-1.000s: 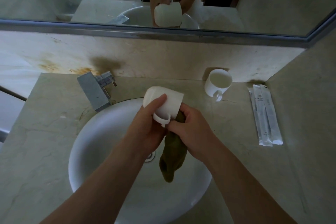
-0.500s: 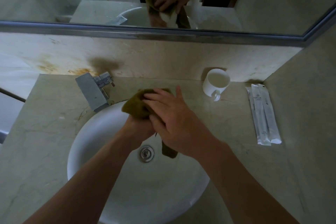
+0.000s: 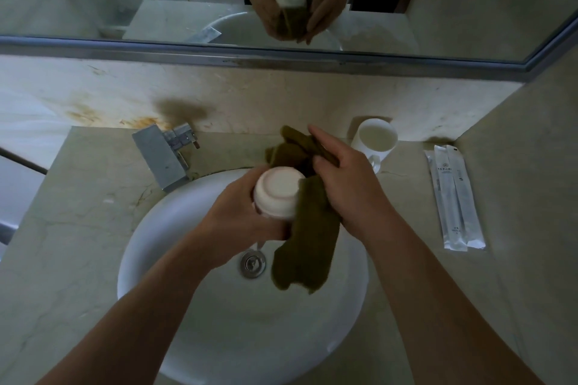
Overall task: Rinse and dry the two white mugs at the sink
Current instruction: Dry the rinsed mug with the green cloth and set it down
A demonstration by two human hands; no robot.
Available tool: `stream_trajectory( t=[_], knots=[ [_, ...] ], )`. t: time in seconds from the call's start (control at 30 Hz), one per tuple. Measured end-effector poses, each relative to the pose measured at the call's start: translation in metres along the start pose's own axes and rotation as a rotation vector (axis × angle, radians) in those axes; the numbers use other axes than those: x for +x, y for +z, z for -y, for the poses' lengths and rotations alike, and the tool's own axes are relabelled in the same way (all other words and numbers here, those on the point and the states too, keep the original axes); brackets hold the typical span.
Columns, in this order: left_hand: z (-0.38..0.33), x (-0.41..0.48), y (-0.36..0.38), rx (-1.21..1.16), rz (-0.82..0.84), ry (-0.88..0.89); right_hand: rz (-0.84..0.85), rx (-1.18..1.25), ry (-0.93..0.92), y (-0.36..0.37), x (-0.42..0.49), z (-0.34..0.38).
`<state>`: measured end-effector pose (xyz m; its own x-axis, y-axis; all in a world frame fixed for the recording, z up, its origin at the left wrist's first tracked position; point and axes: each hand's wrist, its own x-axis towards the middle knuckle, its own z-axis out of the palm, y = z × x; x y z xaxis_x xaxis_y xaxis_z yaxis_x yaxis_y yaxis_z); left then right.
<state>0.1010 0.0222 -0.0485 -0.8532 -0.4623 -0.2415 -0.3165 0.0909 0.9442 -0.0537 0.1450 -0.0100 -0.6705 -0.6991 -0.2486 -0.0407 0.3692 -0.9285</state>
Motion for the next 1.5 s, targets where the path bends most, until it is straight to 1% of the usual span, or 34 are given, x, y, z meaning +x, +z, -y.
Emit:
stream_trajectory(
  t=[0.03, 0.1, 0.17, 0.23, 0.3, 0.37, 0.43, 0.5, 0.53, 0.6, 0.67, 0.7, 0.77, 0.83, 0.9, 0.97, 1.03, 1.1, 1.13, 1.2, 1.23, 1.3, 1.37, 1.5],
  knots=[
    [0.002, -0.003, -0.001, -0.099, -0.017, 0.004, 0.004, 0.122, 0.044, -0.001, -0.001, -0.005],
    [0.001, -0.004, 0.001, -0.274, -0.034, 0.011, 0.089, 0.390, 0.123, 0.003, -0.007, -0.011],
    [0.001, -0.001, 0.007, -0.444, -0.035, -0.007, 0.136, 0.511, 0.145, 0.015, -0.012, -0.015],
    [-0.001, 0.003, 0.013, -0.601, -0.046, -0.044, 0.091, 0.610, 0.171, 0.027, -0.015, -0.022],
    [-0.002, 0.007, 0.017, -0.652, -0.067, -0.058, 0.079, 0.778, 0.252, 0.035, -0.015, -0.030],
    [-0.007, 0.010, 0.018, -0.590, -0.095, -0.040, 0.087, 0.940, 0.359, 0.038, -0.018, -0.033],
    [-0.009, 0.014, 0.019, -0.381, -0.133, 0.006, 0.080, 1.032, 0.408, 0.037, -0.017, -0.037],
    [-0.011, 0.019, 0.017, -0.128, -0.150, 0.057, 0.048, 1.054, 0.401, 0.036, -0.015, -0.037],
    [-0.012, 0.021, 0.015, -0.040, -0.152, 0.077, 0.038, 1.036, 0.389, 0.035, -0.013, -0.036],
    [-0.016, 0.023, 0.008, 0.084, -0.147, 0.140, -0.045, 0.909, 0.361, 0.033, -0.010, -0.035],
    [-0.020, 0.024, 0.001, 0.247, -0.110, 0.218, -0.094, 0.728, 0.267, 0.030, -0.012, -0.031],
    [-0.025, 0.024, 0.000, 0.370, -0.069, 0.240, -0.099, 0.634, 0.211, 0.027, -0.013, -0.027],
    [-0.034, 0.025, 0.000, 0.633, 0.008, 0.238, -0.095, 0.422, 0.086, 0.024, -0.014, -0.024],
    [-0.038, 0.025, 0.000, 0.721, 0.001, 0.210, -0.089, 0.285, 0.001, 0.021, -0.015, -0.023],
    [-0.040, 0.024, -0.001, 0.695, -0.030, 0.190, -0.062, 0.273, -0.004, 0.018, -0.014, -0.025],
    [-0.036, 0.021, -0.003, 0.617, -0.069, 0.185, -0.055, 0.373, 0.059, 0.006, -0.014, -0.023],
    [-0.027, 0.018, -0.001, 0.486, -0.134, 0.161, -0.068, 0.443, 0.141, -0.007, -0.018, -0.029],
    [-0.016, 0.017, 0.005, 0.260, -0.179, 0.088, -0.091, 0.423, 0.205, -0.014, -0.024, -0.041],
    [-0.012, 0.017, 0.008, 0.097, -0.192, 0.038, -0.094, 0.428, 0.216, -0.014, -0.029, -0.046],
    [0.000, 0.023, 0.018, -0.205, -0.217, -0.046, -0.049, 0.467, 0.237, -0.014, -0.038, -0.054],
    [0.004, 0.026, 0.025, -0.277, -0.225, -0.060, -0.016, 0.488, 0.237, -0.012, -0.042, -0.057],
    [0.011, 0.034, 0.038, -0.287, -0.224, -0.052, -0.004, 0.425, 0.188, -0.007, -0.048, -0.060],
    [0.013, 0.041, 0.048, -0.182, -0.206, -0.020, -0.095, 0.281, 0.135, -0.006, -0.047, -0.063],
    [0.009, 0.059, 0.055, 0.040, -0.096, 0.067, -0.223, 0.044, 0.027, -0.015, -0.042, -0.074]
  ],
)
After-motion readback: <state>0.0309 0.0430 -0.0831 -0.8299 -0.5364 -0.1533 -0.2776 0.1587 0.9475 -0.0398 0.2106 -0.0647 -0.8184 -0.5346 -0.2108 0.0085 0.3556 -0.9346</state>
